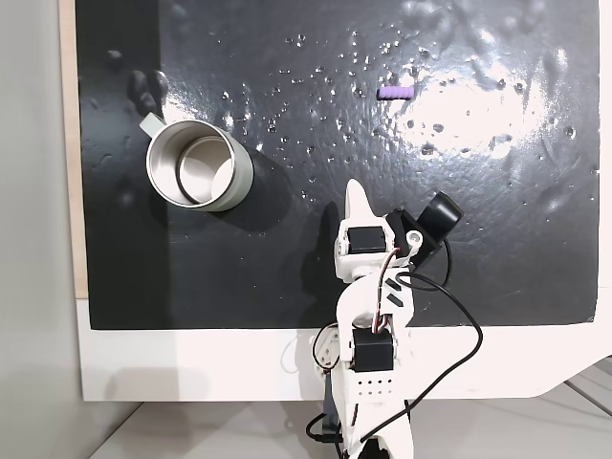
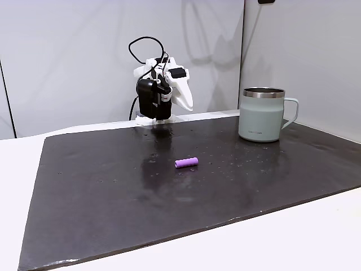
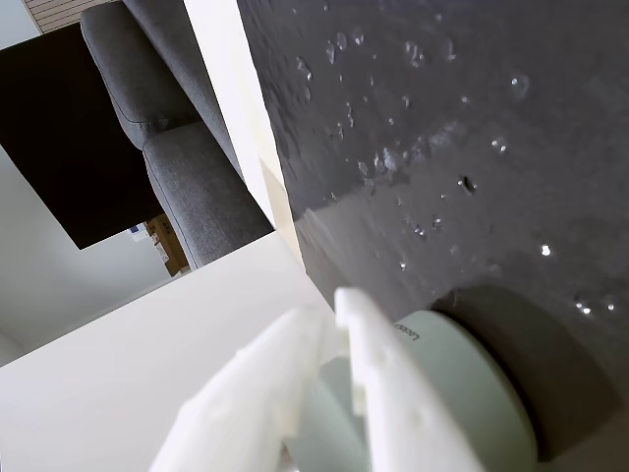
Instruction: Grasp a pengrip and put it in the cup.
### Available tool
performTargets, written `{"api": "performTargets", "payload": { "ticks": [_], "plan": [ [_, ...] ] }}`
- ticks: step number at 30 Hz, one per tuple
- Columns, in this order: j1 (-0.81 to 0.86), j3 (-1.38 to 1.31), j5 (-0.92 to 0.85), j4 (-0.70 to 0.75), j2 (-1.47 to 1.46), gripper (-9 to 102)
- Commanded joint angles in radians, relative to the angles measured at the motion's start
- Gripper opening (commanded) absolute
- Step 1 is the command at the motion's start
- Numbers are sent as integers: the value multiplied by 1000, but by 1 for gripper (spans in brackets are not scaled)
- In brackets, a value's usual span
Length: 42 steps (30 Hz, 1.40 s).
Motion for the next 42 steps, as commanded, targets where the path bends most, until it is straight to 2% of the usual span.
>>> {"api": "performTargets", "payload": {
  "ticks": [1,17,25,29,34,39,42],
  "plan": [
    [15,52,-2,8,12,0],
    [17,51,-2,11,12,0],
    [23,-160,12,137,0,0],
    [15,-399,32,178,-249,0],
    [100,-818,55,299,-640,0],
    [152,-1192,57,495,-954,0],
    [169,-1430,-8,643,-1157,0]
  ]
}}
